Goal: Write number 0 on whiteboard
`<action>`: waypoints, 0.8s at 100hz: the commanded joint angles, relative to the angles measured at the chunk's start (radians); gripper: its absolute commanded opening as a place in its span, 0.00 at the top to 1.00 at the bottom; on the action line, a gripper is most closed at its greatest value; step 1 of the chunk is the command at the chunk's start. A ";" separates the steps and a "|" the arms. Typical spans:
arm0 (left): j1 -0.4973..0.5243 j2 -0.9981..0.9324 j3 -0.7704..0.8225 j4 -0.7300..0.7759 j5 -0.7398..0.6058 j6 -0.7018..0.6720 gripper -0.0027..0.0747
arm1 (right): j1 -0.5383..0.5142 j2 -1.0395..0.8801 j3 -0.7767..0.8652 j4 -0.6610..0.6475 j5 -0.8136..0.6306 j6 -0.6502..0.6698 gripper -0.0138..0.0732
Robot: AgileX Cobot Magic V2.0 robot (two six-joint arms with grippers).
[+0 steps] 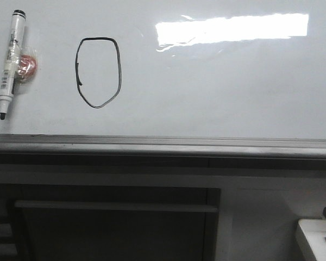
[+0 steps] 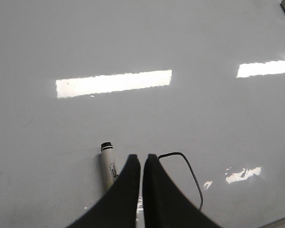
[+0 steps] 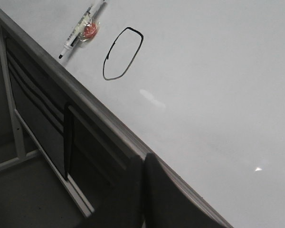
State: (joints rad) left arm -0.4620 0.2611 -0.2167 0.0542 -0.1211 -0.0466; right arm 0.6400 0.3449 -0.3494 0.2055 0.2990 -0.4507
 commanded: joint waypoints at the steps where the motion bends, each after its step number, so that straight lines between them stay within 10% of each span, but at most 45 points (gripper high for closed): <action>1: 0.005 0.009 -0.028 -0.001 -0.071 -0.006 0.99 | -0.007 0.007 -0.026 -0.006 -0.085 0.002 0.91; 31: 0.049 -0.041 0.052 -0.001 -0.057 -0.006 0.99 | -0.007 0.007 -0.026 -0.006 -0.085 0.002 0.91; 80: 0.400 -0.292 0.230 -0.032 0.132 -0.006 0.99 | -0.007 0.007 -0.026 -0.006 -0.085 0.002 0.91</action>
State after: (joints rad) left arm -0.0786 -0.0042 0.0009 0.0381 0.0512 -0.0466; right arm 0.6400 0.3449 -0.3494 0.2047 0.2969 -0.4507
